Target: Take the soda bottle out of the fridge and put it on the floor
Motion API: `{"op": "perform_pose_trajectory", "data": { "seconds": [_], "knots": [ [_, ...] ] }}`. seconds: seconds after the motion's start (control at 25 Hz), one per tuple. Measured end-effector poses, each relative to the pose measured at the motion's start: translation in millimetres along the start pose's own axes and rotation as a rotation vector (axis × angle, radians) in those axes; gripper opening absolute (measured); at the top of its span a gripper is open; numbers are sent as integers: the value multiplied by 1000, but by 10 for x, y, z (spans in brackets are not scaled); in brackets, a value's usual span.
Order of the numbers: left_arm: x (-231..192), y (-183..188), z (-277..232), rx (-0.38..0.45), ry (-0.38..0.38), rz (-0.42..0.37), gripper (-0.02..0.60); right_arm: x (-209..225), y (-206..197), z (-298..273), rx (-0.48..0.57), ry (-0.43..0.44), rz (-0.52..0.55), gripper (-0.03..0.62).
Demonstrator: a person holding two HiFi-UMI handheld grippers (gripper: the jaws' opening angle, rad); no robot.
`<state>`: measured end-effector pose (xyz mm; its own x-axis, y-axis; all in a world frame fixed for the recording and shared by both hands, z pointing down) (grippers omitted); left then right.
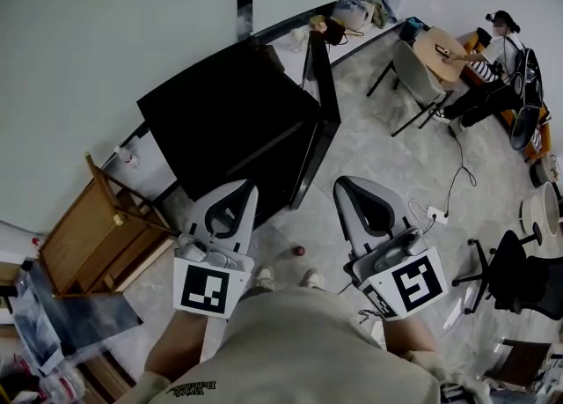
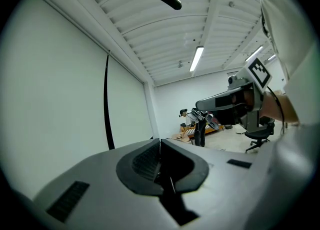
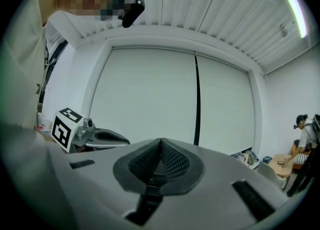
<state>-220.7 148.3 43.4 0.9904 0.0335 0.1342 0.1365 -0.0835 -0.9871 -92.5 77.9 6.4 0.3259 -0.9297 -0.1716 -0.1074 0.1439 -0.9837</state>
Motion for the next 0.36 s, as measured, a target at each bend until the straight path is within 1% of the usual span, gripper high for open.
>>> {"op": "perform_pose_trajectory", "data": {
  "seconds": [0.16, 0.36],
  "knots": [
    [-68, -15, 4, -8, 10, -17, 11, -25, -89, -64, -27, 5, 0, -3],
    [-166, -9, 27, -10, 19, -5, 11, -56, -114, -130, -44, 11, -2, -3]
  ]
}}
Point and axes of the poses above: the fingertips, and each gripper's own axes: z backward along the fingers, x to its right, y out of its top, the point moved 3 cm from there along z, backward along the fingers, and after that the axes turned 4 degrees about z, right-handed, at the moved point
